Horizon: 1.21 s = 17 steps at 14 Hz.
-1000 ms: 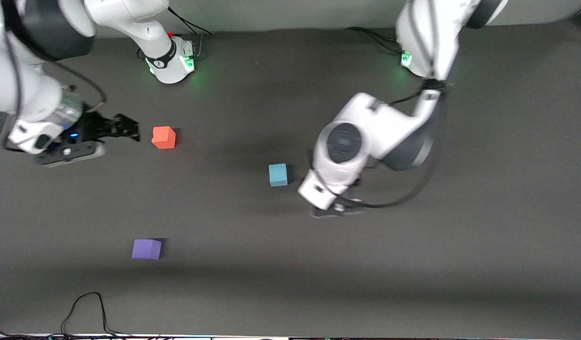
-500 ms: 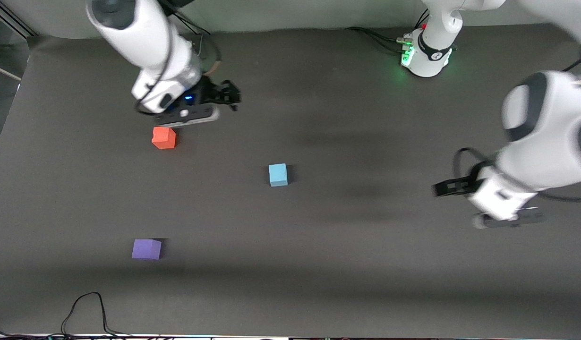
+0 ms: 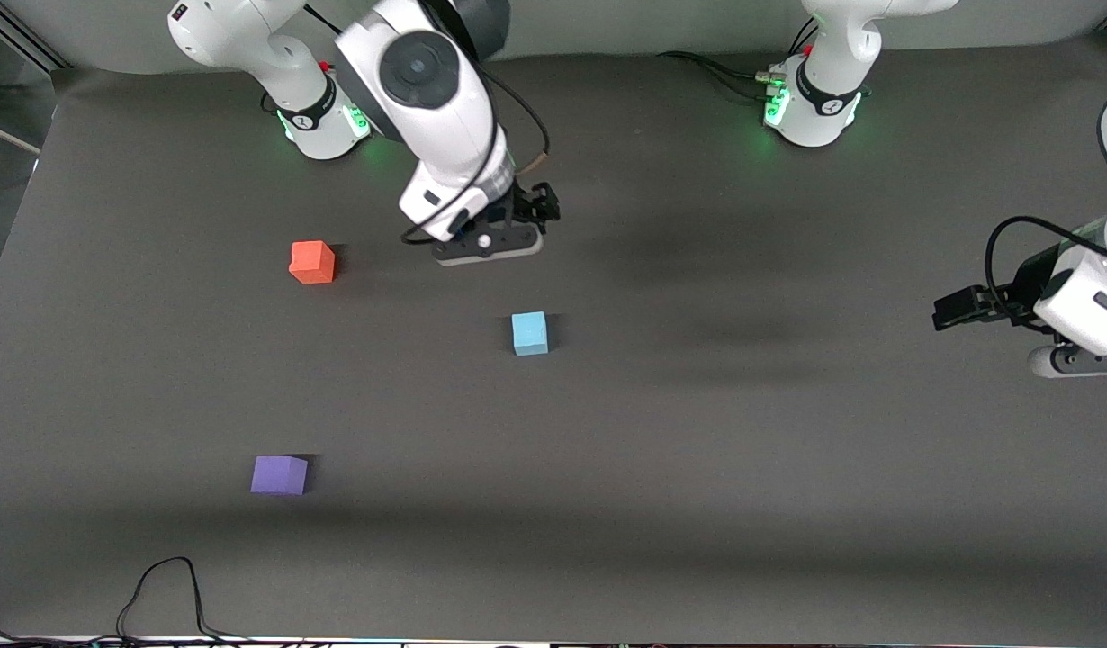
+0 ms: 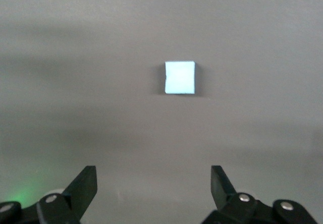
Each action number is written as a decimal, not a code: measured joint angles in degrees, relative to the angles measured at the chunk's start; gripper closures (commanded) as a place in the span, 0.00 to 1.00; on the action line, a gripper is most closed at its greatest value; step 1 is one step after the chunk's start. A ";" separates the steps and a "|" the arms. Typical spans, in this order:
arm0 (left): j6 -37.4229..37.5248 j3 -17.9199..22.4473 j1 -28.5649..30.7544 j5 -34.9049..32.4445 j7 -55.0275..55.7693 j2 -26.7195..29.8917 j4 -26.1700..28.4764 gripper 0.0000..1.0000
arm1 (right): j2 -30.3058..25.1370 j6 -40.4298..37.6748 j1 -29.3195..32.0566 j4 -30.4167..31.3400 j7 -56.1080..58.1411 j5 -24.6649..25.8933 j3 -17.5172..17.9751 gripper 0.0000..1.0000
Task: Place blue block between orange and purple blocks
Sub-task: 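Reach the right gripper to the blue cube and grasp it, then carry the blue cube with the right gripper toward the orange cube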
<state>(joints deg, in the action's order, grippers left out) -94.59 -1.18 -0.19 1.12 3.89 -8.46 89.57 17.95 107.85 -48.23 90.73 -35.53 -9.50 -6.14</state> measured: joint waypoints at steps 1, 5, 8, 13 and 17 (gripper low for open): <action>-0.05 0.01 0.18 -0.24 -0.40 1.25 1.19 0.00 | 1.58 3.71 -0.53 1.57 0.00 0.07 0.00 0.00; -0.11 0.02 1.26 -0.61 -1.43 5.01 3.96 0.00 | 8.98 17.56 -1.21 8.22 0.07 3.74 -0.03 0.00; 0.30 -0.19 1.26 -0.61 -1.56 5.63 3.95 0.00 | 12.68 25.57 -1.28 11.87 0.07 5.74 -0.05 0.00; 4.14 -0.59 1.25 -0.61 -1.67 6.01 2.78 0.00 | 17.87 33.63 -1.35 12.89 0.07 5.93 -0.18 0.00; 5.11 -0.56 1.25 -0.61 -1.79 6.31 2.77 0.00 | 20.82 37.55 -1.35 12.89 0.08 5.93 -0.68 0.13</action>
<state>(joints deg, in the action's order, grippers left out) -89.48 -1.74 1.06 0.51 2.09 -2.15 92.34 38.77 145.39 -49.58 103.62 -35.45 -3.57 -6.82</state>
